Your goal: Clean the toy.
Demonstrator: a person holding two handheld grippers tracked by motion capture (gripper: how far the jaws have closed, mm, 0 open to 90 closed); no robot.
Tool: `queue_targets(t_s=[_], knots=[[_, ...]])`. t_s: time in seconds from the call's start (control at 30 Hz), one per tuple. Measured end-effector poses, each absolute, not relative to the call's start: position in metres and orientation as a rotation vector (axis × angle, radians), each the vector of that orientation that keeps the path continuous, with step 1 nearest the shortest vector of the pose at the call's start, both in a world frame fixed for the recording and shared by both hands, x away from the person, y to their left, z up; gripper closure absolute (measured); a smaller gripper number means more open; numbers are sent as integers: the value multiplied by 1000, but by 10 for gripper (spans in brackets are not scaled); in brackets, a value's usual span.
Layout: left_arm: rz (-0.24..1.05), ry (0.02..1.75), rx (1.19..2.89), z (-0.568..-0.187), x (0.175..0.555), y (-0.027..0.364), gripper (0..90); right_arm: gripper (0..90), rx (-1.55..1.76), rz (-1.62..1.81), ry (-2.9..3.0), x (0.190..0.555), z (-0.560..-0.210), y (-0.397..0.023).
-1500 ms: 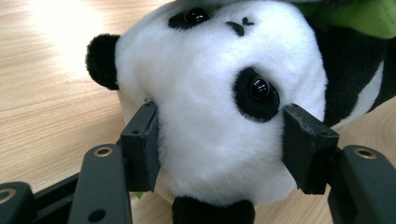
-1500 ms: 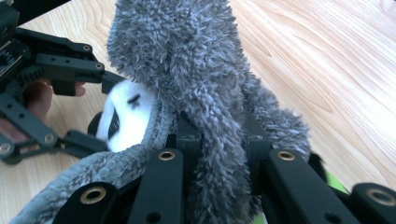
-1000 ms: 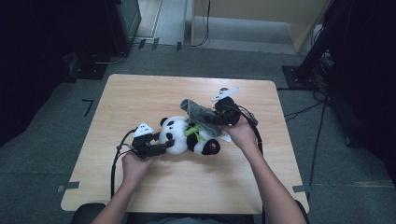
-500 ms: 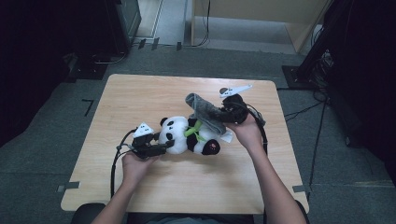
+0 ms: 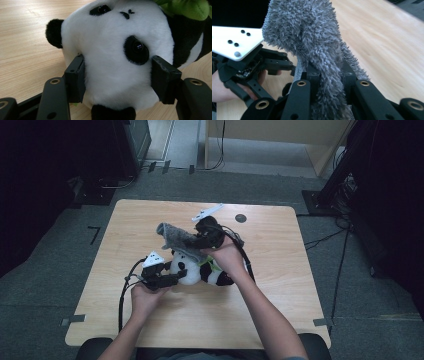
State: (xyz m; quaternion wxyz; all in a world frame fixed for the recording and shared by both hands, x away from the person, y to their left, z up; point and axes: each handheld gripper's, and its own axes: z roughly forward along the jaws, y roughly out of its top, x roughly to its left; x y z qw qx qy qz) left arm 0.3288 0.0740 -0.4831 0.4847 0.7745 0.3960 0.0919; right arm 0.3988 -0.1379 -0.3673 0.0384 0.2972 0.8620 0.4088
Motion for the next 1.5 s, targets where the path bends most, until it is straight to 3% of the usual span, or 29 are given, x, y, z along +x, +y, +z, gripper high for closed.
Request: queue_targets(t_s=[0.23, 0.57, 0.9, 1.13, 1.5], knots=[[227, 961, 1895, -483, 328, 74, 369, 753, 912, 1146, 2737, 403, -393, -116], [232, 965, 1899, -483, 328, 73, 374, 757, 996, 1130, 2639, 404, -398, -164], [202, 982, 1886, -484, 331, 75, 377, 756, 1051, 1137, 2540, 387, -388, -219], [206, 976, 1886, -484, 330, 74, 377, 755, 1103, 1224, 2546, 374, -401, -253], [221, 960, 1885, -483, 329, 74, 373, 759, 1018, 1306, 2554, 371, -371, -222]])
